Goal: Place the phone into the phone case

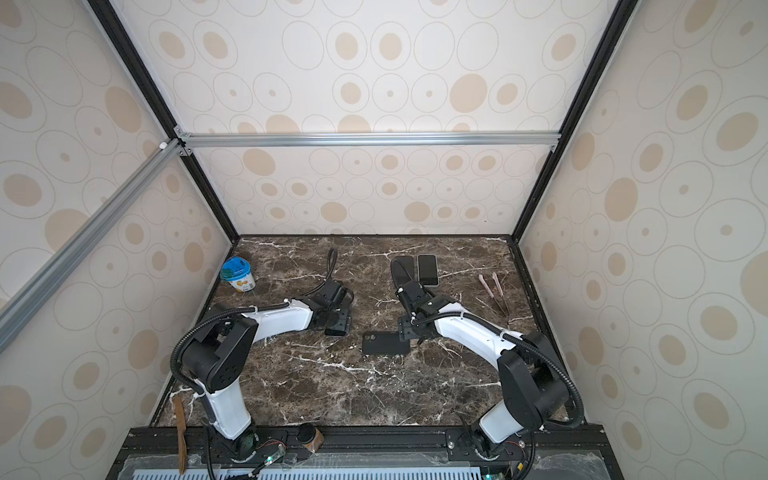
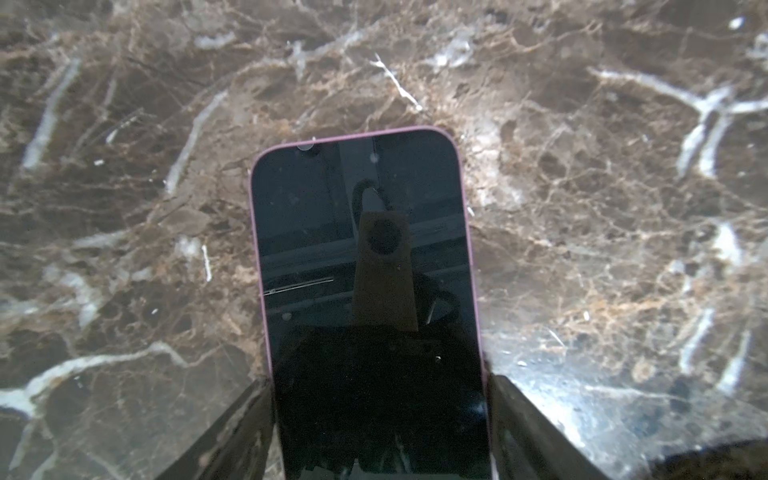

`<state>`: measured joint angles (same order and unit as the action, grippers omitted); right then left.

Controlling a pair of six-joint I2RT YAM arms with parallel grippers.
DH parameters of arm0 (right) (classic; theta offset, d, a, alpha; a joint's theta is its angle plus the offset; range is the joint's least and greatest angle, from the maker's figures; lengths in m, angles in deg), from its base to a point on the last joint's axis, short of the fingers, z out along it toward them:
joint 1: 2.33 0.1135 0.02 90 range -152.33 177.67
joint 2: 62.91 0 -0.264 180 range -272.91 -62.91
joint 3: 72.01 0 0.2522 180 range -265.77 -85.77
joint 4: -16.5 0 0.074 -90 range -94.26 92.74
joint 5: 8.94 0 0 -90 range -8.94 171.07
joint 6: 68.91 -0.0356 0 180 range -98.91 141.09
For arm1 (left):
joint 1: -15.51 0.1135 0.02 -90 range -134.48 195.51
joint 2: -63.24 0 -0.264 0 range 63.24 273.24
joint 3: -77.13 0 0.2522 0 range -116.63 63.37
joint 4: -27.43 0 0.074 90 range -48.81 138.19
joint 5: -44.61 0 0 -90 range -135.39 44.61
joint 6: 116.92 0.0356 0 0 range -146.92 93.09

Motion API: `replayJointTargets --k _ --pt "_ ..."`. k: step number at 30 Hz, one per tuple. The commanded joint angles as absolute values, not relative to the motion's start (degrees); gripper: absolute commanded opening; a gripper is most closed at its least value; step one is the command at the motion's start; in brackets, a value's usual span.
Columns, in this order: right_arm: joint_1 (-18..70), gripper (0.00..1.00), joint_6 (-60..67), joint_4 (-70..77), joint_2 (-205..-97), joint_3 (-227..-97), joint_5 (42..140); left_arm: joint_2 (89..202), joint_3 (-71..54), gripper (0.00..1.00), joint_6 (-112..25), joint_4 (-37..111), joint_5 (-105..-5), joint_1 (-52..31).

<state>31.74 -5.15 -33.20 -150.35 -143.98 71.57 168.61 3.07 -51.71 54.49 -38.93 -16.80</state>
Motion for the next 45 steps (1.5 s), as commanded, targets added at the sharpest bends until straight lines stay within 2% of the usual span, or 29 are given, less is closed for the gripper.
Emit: replayJointTargets --k 1,8,17,23,28,31,36,39,45 --pt "31.4 0.80 -4.9 -33.6 -148.9 -143.5 70.1 171.3 1.5 0.76 -50.4 59.7 -35.1 -17.4" --pt "31.4 0.80 -4.7 -33.7 -148.9 -143.8 69.9 172.1 1.6 0.71 -50.2 60.6 -33.5 -18.2" --pt "31.2 0.80 -3.7 -33.9 -148.2 -144.0 70.3 170.2 3.4 0.46 -49.7 57.3 -37.8 -18.2" --pt "30.8 0.75 -3.9 -32.5 -145.6 -143.5 73.6 165.9 3.8 0.31 -48.3 55.8 -40.2 -18.1" --pt "30.6 0.73 -4.0 -31.7 -144.6 -144.0 76.4 161.8 3.8 0.29 -47.5 55.0 -42.3 -18.1" --pt "30.6 0.71 -3.9 -31.3 -144.2 -144.4 78.1 158.7 4.3 0.22 -46.5 53.8 -43.3 -18.1" --pt "30.5 0.70 -3.5 -30.5 -143.9 -145.5 82.2 154.3 4.8 0.19 -44.5 53.6 -45.3 -18.1" --pt "29.9 0.70 -3.6 -28.9 -143.5 -146.2 88.0 151.2 5.5 0.16 -43.0 53.3 -47.6 -18.3" --pt "28.5 0.65 -5.3 -22.8 -143.2 -147.3 101.8 143.7 8.6 0.15 -39.3 50.3 -52.9 -18.7"
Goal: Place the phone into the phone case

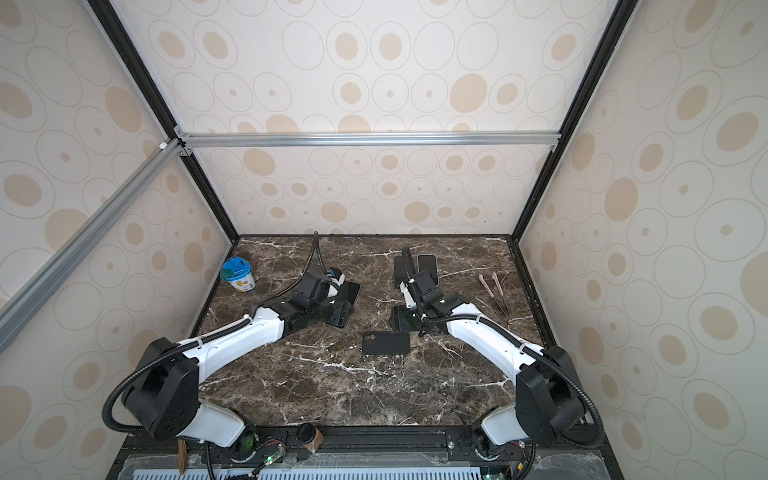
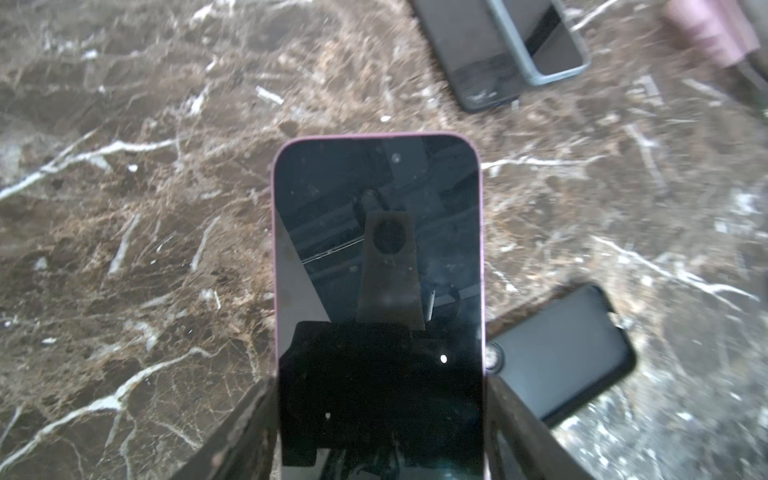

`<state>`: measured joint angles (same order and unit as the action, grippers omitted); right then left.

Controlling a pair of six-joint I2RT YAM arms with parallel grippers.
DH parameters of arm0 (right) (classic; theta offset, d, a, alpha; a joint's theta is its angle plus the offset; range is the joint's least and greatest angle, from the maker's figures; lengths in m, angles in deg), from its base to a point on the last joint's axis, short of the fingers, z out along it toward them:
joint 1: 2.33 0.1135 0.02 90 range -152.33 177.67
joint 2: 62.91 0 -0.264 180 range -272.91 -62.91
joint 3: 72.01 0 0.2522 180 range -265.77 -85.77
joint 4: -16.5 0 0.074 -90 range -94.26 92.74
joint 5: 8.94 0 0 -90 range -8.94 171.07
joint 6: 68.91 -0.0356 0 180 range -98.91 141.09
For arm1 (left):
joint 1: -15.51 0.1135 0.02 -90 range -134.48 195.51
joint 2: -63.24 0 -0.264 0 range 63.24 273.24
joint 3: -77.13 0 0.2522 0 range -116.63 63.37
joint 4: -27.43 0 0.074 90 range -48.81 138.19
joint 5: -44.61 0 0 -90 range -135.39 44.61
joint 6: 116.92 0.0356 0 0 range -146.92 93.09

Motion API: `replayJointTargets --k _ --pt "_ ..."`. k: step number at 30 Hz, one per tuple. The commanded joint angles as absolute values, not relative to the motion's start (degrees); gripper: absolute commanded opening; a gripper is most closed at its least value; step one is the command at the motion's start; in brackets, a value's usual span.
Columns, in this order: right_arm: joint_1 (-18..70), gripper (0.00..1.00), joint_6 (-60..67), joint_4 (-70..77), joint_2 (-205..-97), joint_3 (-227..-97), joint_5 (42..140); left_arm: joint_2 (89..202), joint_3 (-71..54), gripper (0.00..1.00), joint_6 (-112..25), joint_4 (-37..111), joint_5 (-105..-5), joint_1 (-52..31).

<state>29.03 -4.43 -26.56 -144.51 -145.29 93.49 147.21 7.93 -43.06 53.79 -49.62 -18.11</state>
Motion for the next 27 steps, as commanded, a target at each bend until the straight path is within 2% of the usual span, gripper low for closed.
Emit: replayJointTargets --k 1,10,17,27 --pt "28.5 0.64 -5.6 -22.1 -143.3 -147.6 103.1 142.5 9.3 0.16 -38.7 49.9 -53.2 -19.0" --pt "28.4 0.55 -11.8 -8.5 -143.8 -147.0 111.5 135.6 12.5 0.15 -35.9 47.4 -53.5 -21.1" --pt "28.5 0.53 -16.8 1.1 -145.0 -145.5 114.5 131.8 14.7 0.15 -36.1 43.5 -53.0 -23.1" --pt "29.9 0.42 -18.4 3.9 -146.0 -145.9 114.8 130.4 14.4 0.15 -36.3 42.1 -51.3 -24.0"
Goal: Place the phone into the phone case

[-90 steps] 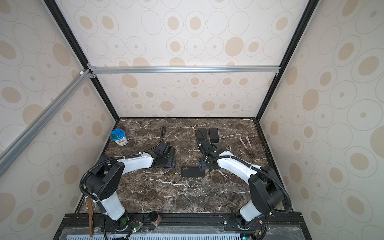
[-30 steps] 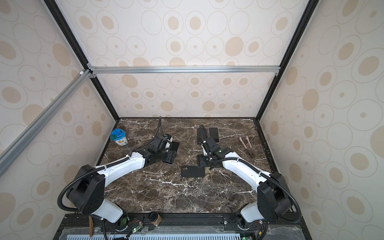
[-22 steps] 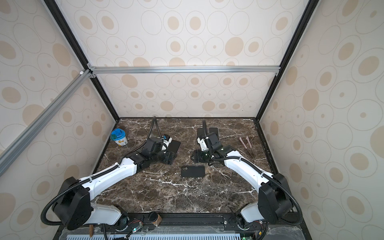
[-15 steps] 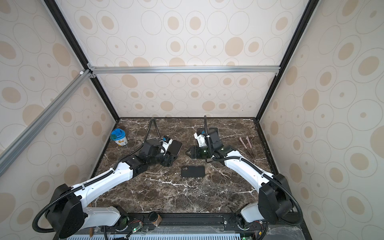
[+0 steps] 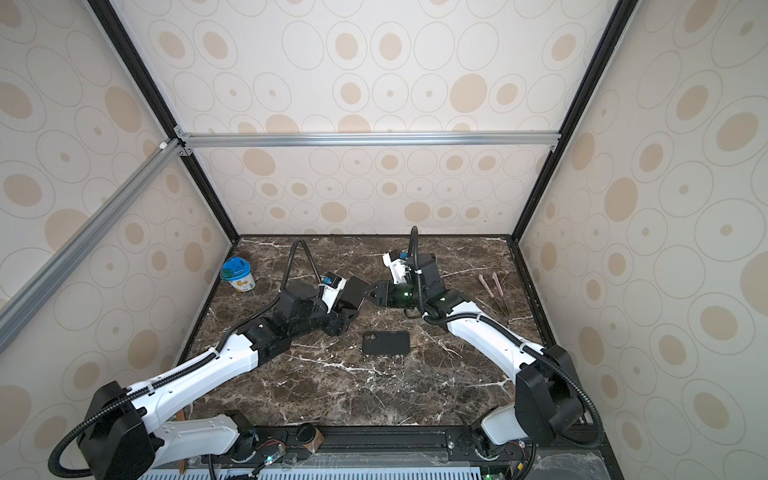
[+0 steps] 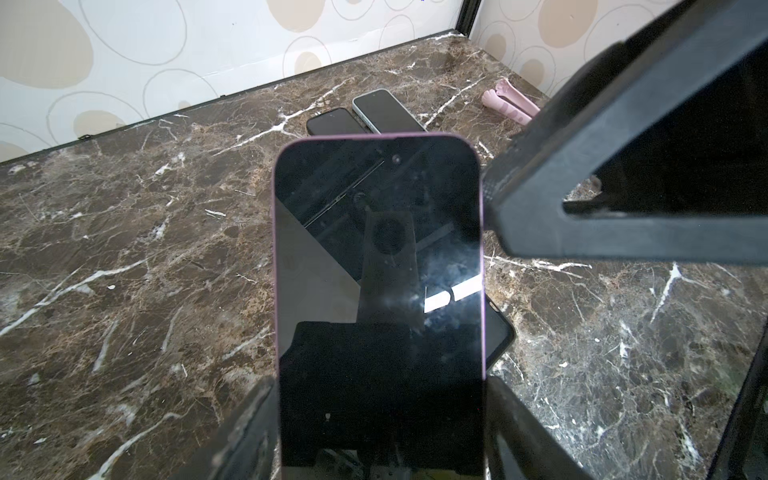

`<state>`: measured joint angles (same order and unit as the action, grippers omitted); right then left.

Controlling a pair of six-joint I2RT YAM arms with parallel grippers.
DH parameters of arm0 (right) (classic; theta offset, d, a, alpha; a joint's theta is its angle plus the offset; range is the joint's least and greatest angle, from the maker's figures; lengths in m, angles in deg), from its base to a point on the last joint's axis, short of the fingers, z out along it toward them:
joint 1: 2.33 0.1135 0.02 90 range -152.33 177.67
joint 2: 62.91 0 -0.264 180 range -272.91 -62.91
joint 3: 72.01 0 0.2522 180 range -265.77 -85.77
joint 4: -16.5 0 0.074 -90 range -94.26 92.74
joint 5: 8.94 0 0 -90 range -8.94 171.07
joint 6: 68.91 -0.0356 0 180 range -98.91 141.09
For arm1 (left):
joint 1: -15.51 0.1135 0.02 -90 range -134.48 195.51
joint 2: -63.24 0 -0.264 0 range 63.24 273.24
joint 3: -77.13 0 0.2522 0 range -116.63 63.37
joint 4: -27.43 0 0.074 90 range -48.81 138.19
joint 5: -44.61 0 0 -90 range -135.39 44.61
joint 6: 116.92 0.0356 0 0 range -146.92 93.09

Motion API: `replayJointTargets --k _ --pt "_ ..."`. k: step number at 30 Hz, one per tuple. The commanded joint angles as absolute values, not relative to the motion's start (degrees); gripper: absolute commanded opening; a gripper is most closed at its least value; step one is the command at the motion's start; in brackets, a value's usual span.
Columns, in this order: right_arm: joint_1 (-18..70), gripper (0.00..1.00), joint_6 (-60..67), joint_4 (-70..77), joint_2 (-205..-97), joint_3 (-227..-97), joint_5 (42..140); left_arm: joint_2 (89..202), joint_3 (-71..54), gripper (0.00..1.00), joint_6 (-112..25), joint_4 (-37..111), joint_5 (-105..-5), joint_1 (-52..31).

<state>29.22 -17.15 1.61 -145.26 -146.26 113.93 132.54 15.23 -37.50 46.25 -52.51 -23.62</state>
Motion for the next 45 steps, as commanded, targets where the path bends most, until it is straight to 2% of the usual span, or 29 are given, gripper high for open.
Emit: replayJointTargets --k 1,10,13,22,25,28,31,40,45 --pt "30.2 0.41 -18.5 4.1 -146.1 -145.9 114.9 130.1 14.6 0.15 -36.4 41.8 -51.3 -24.1" --pt "31.7 0.35 -18.8 6.0 -148.3 -146.3 114.7 129.4 15.0 0.15 -37.2 40.3 -53.1 -24.2" --pt "31.8 0.28 -19.1 6.7 -148.5 -146.5 114.6 128.9 15.3 0.15 -37.3 40.3 -53.0 -24.3" --pt "31.7 0.03 -20.2 8.9 -149.2 -146.7 116.3 129.4 15.4 0.28 -38.6 40.1 -54.4 -24.6" --pt "31.8 0.00 -19.3 6.7 -149.0 -147.7 115.6 129.5 15.1 0.39 -38.9 40.1 -55.2 -24.7" --pt "31.7 0.00 -16.9 2.8 -148.2 -149.0 114.6 129.4 15.2 0.56 -39.3 40.2 -56.5 -24.7" --pt "31.5 0.00 -14.2 -2.1 -147.1 -150.1 112.8 129.0 15.4 0.68 -39.6 40.8 -57.4 -24.7" --pt "29.8 0.00 -9.5 -10.0 -144.2 -149.7 110.9 127.4 14.7 0.92 -41.6 43.4 -63.2 -24.6" --pt "29.4 0.00 -7.1 -13.0 -143.4 -149.8 111.5 126.5 14.2 0.93 -42.2 43.8 -68.3 -24.6"
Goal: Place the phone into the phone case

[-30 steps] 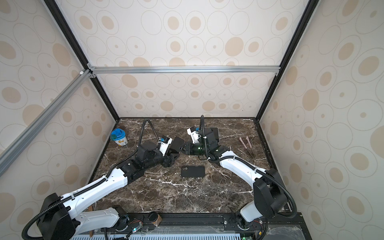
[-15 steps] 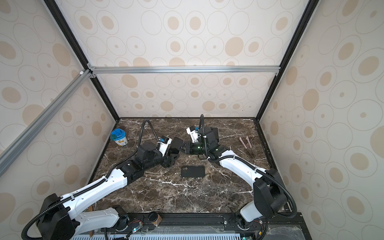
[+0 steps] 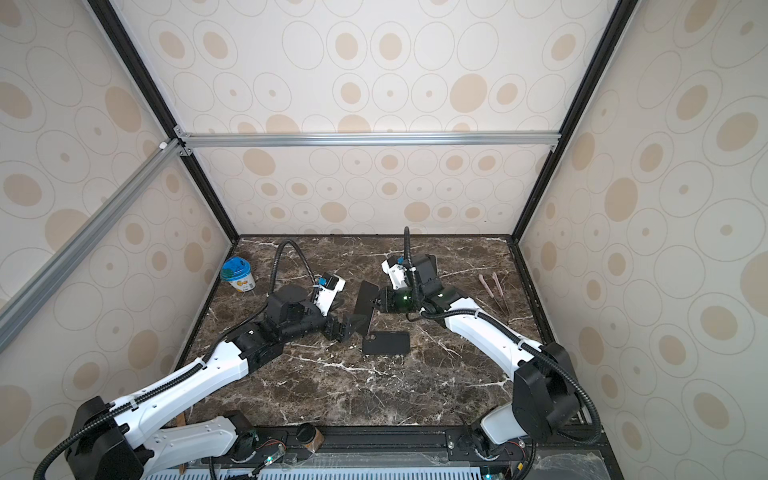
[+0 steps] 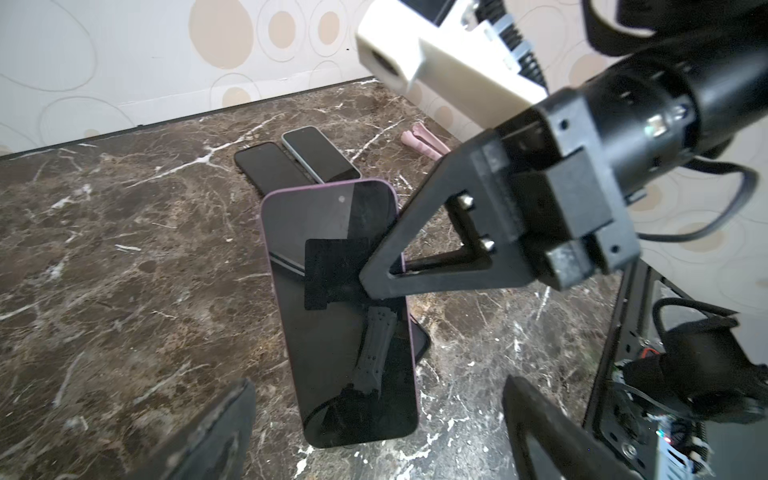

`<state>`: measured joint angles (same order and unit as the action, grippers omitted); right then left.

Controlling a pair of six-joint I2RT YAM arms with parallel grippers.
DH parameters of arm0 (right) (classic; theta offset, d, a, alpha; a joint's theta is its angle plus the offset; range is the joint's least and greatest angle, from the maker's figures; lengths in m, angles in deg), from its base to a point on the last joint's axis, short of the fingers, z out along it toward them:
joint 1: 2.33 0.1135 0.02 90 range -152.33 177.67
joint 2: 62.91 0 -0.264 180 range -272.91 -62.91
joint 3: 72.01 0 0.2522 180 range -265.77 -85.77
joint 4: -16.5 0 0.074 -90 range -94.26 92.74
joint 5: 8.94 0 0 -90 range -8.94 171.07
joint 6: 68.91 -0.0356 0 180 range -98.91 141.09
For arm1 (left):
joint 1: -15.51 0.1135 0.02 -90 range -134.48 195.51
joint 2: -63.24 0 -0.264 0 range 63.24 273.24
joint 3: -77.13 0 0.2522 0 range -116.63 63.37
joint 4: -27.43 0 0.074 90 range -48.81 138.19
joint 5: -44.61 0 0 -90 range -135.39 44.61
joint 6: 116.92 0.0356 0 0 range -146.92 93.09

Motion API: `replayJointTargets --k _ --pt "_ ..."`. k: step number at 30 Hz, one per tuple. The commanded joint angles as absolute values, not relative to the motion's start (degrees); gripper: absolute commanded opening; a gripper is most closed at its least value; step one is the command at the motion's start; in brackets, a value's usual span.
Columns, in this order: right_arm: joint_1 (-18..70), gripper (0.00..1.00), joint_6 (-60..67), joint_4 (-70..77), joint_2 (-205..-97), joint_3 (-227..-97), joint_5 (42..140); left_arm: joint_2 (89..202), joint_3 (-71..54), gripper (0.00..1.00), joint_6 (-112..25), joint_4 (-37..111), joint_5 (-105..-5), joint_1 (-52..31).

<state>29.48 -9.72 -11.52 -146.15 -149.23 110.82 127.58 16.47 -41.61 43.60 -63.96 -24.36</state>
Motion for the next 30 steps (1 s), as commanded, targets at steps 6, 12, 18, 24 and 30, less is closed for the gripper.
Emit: replayJointTargets --k 6,12,18,24,30 --pt "28.7 0.00 1.8 -20.8 -142.2 -151.5 117.9 126.9 11.2 0.86 -43.6 48.0 -77.1 -20.5" --pt "28.1 0.00 9.0 -28.8 -140.7 -152.6 129.4 128.4 7.4 0.84 -42.6 51.5 -91.1 -14.4" --pt "28.1 0.00 11.3 -28.8 -137.8 -150.8 138.7 130.3 5.5 0.80 -38.7 54.8 -101.8 -12.9" --pt "28.1 0.00 12.6 -27.8 -136.6 -150.6 146.2 129.8 6.7 0.82 -38.3 53.6 -104.5 -12.9" --pt "28.1 0.00 13.5 -28.4 -137.5 -151.3 148.3 129.4 6.1 0.74 -38.6 53.0 -107.8 -12.8"
